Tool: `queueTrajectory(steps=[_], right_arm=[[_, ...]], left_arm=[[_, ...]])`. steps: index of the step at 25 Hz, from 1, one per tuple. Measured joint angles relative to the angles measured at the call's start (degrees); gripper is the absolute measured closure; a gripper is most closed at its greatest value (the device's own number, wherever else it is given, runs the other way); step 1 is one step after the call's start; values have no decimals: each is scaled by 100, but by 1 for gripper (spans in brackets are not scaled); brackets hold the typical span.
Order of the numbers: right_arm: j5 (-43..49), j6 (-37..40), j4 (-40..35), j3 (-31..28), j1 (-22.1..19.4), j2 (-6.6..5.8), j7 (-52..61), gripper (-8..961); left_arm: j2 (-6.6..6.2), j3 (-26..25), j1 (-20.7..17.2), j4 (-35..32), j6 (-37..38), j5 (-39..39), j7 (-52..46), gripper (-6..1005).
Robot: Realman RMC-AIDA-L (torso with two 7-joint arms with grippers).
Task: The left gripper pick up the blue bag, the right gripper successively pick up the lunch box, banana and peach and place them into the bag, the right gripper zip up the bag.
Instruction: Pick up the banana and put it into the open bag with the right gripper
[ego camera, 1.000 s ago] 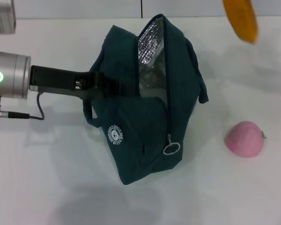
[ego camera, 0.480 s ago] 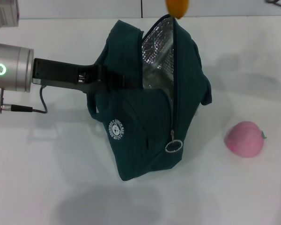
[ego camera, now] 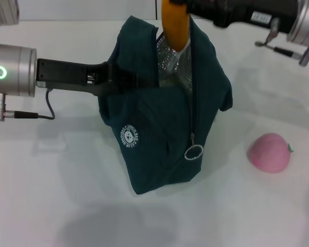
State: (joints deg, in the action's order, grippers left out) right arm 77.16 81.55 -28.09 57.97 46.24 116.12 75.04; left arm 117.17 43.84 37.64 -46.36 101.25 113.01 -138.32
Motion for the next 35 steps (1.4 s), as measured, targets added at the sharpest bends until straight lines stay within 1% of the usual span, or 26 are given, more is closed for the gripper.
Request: queueTrajectory(steps=[3,8,12,17,20,30,35], right_arm=[[-4,-110,117,210,-24,6,-26,512],[30,-428,196,664,-55,-17,-45,506],[37,-498,141,921,-157,-25,-93,502],[77,-577,71,957,-174,-41,-277,496],[275,-674,-123,965,-181,-55,-340,492],[1102,-894,-844,1101,-187,-54,-338,481],[1177,-887,-1031,1112,-265,-49,-338,475]], left_arm=[[28,-6,-5,86,-51,-22,51,943],[12,-11,-6,213,-73,-31,66,943],[13,-16,-16,217,-117,-33,83,943],[16,-17,-24,225,-125,-35,108,943],[10,-17,-53,231,-125,-35,112,943],[-72,-29,-140,286,-124,-35,120,943],[-91,-100,-196,286,-123,-35,137,943]])
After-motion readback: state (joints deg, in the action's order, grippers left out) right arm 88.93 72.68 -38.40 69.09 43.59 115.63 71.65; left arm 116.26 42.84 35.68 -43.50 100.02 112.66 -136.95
